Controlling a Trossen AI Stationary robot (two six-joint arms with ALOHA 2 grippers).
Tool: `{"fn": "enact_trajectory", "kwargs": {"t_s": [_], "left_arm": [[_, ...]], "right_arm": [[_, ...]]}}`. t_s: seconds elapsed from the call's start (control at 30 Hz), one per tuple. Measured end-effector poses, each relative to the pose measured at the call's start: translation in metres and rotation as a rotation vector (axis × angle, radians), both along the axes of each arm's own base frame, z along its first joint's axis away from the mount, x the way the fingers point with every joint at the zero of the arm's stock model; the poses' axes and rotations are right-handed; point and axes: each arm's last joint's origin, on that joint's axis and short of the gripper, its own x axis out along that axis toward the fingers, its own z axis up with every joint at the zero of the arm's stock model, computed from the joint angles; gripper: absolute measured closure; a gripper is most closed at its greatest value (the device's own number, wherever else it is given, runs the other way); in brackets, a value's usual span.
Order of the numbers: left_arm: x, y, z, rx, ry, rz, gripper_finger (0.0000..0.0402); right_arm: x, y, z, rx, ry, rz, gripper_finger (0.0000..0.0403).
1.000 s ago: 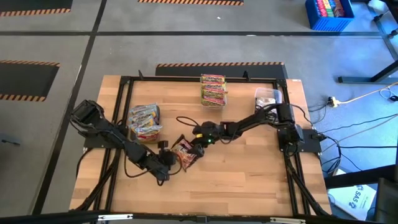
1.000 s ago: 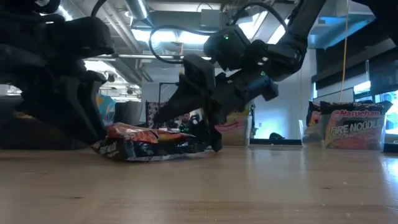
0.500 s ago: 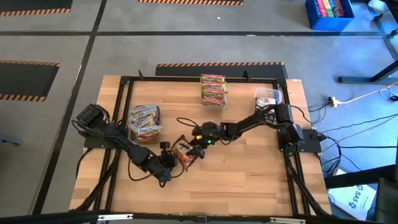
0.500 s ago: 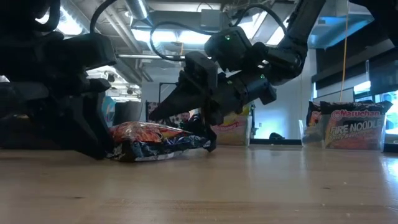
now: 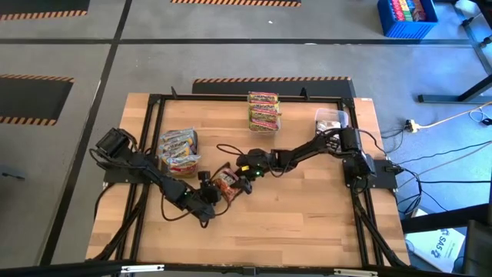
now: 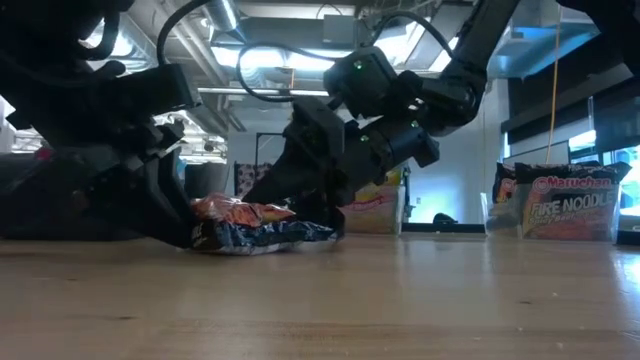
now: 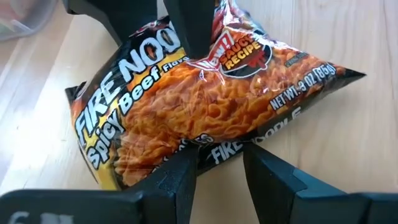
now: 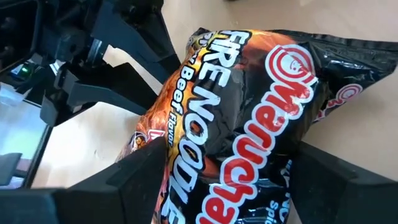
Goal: Sort Maruchan noodles
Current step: Put the black noodle pack into the bottom transparent bin
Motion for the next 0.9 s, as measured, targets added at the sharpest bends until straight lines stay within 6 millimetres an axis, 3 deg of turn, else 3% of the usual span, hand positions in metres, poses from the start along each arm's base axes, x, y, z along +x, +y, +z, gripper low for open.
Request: {"fn": "enact_trajectory", "kwargs": {"t_s": [0.27, 0.67, 0.9], "left_arm": [[-0.001, -0.002, 0.0, 0.001, 0.011, -0.029, 0.0274], [-0.009, -0.018, 0.001, -0.014, 0.013, -0.094, 0.0274], [-0.016, -0.027, 0.005, -0.049, 0.034, -0.153, 0.0274]], "right_arm": [[0.001, -0.002, 0.002, -0.062, -0.036, -0.016, 0.014], [0.003, -0.005, 0.005, -0.081, -0.06, -0.013, 0.0272], [0.003, -0.006, 0.006, -0.076, -0.06, 0.012, 0.031]]}}
